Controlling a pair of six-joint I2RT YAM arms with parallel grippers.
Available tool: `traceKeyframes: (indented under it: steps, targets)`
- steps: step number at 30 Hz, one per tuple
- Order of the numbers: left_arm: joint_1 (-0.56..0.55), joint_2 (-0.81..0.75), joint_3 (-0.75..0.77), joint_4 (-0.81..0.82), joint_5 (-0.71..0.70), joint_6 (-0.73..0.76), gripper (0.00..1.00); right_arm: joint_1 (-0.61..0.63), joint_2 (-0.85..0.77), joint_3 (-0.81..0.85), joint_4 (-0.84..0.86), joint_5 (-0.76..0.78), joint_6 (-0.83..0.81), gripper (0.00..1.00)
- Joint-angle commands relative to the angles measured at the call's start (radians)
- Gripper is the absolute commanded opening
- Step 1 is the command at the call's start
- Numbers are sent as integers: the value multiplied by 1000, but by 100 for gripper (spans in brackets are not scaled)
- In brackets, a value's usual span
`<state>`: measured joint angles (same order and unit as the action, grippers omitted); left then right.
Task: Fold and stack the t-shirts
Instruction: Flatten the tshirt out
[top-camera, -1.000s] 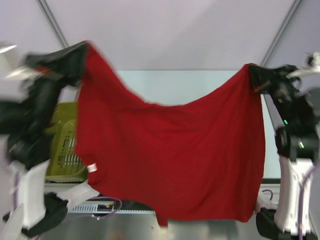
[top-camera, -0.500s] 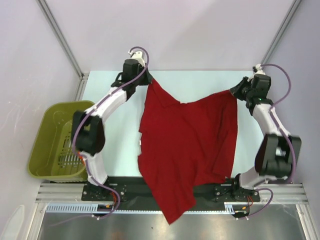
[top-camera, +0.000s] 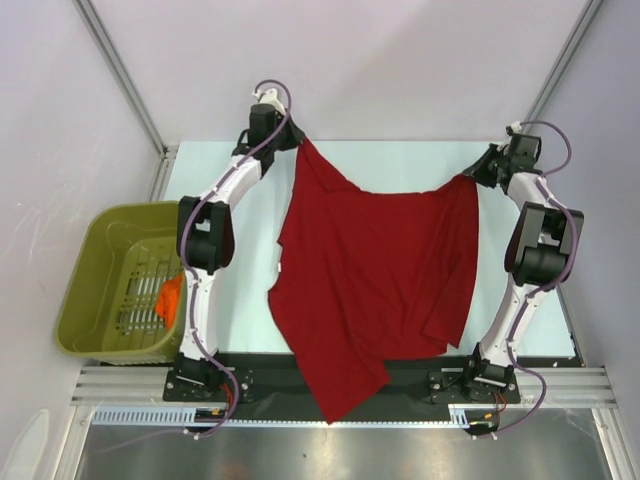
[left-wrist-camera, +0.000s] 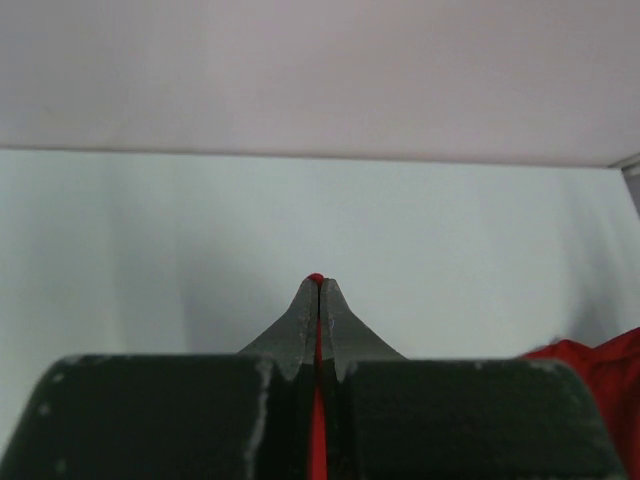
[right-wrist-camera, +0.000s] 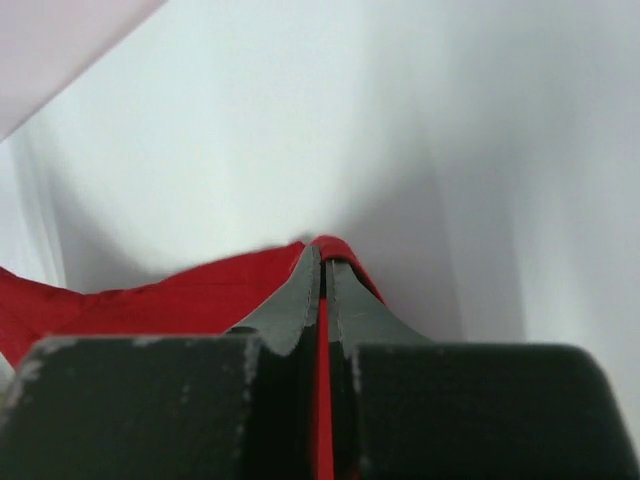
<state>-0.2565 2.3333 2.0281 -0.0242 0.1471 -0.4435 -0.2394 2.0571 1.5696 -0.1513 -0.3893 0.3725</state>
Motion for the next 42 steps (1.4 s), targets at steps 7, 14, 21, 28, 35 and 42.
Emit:
traceKeyframes:
  steps: [7, 14, 21, 28, 35, 42]
  targets:
    - [71, 28, 286, 1, 86, -40, 0, 28, 48, 196, -40, -37, 68, 0]
    - [71, -187, 322, 21, 127, 19, 0, 60, -103, 276, -22, -17, 106, 0]
    - [74, -464, 337, 4, 149, 54, 0, 51, -355, 320, -2, -10, 167, 0]
    - [83, -736, 276, -8, 146, 63, 0, 25, -593, 264, 45, -20, 220, 0]
    - [83, -1061, 164, -71, 103, 140, 0, 9, -924, 182, -8, -45, 139, 0]
    - [83, -1194, 161, -48, 118, 121, 0, 43, -1074, 110, 4, -17, 86, 0]
